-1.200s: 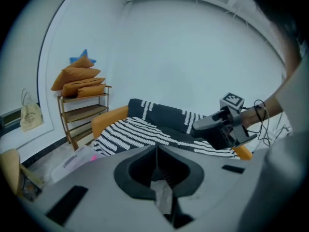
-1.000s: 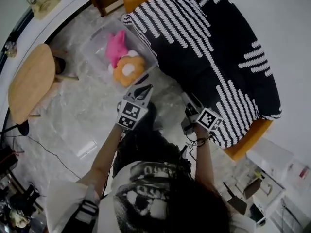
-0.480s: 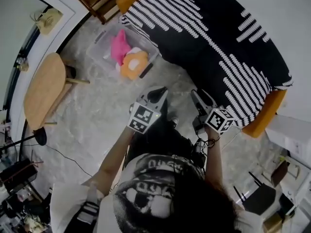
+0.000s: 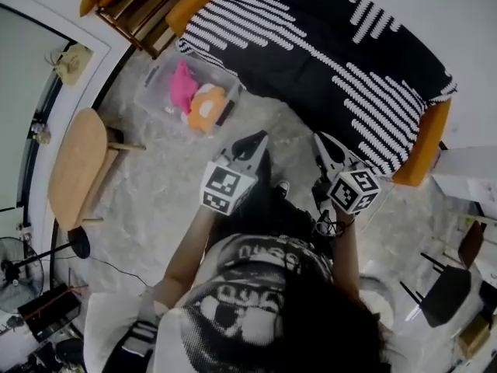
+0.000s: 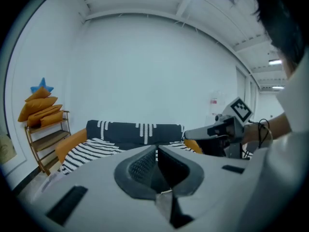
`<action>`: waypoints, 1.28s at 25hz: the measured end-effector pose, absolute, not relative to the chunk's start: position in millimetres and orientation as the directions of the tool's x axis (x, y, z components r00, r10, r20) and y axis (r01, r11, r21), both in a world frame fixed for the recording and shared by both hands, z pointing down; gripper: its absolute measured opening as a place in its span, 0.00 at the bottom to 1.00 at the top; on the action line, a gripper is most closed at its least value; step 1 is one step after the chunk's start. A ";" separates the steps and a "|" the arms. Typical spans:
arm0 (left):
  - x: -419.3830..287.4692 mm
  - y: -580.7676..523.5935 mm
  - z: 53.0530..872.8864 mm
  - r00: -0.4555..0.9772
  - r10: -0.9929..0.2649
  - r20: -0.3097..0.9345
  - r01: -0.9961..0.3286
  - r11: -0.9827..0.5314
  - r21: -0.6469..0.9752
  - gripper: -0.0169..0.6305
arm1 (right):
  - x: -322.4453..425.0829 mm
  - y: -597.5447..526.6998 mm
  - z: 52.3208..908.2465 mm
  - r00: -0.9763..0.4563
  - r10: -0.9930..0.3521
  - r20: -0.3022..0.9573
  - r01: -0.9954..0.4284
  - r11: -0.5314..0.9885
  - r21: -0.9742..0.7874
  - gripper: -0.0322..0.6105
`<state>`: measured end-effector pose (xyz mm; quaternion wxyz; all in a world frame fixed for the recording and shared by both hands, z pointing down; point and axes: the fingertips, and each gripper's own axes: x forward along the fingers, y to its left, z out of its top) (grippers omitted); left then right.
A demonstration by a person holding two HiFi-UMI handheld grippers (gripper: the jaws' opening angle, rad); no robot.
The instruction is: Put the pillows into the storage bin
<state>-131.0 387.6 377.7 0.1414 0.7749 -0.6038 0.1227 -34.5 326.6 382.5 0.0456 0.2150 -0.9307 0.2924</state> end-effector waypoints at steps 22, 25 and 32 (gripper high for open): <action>-14.1 368.0 347.6 0.483 -0.804 0.346 -0.858 -0.514 0.002 0.05 | 64.1 335.7 349.8 -0.815 -0.544 0.199 -0.579 0.746 -0.331 0.05; -6.2 366.5 353.3 0.502 -0.785 0.364 -0.842 -0.539 -0.003 0.05 | 77.6 333.3 356.8 -0.794 -0.560 0.236 -0.608 0.739 -0.290 0.05; -0.8 362.9 357.5 0.519 -0.769 0.374 -0.828 -0.561 -0.004 0.05 | 103.7 329.8 366.1 -0.760 -0.601 0.249 -0.650 0.692 -0.314 0.05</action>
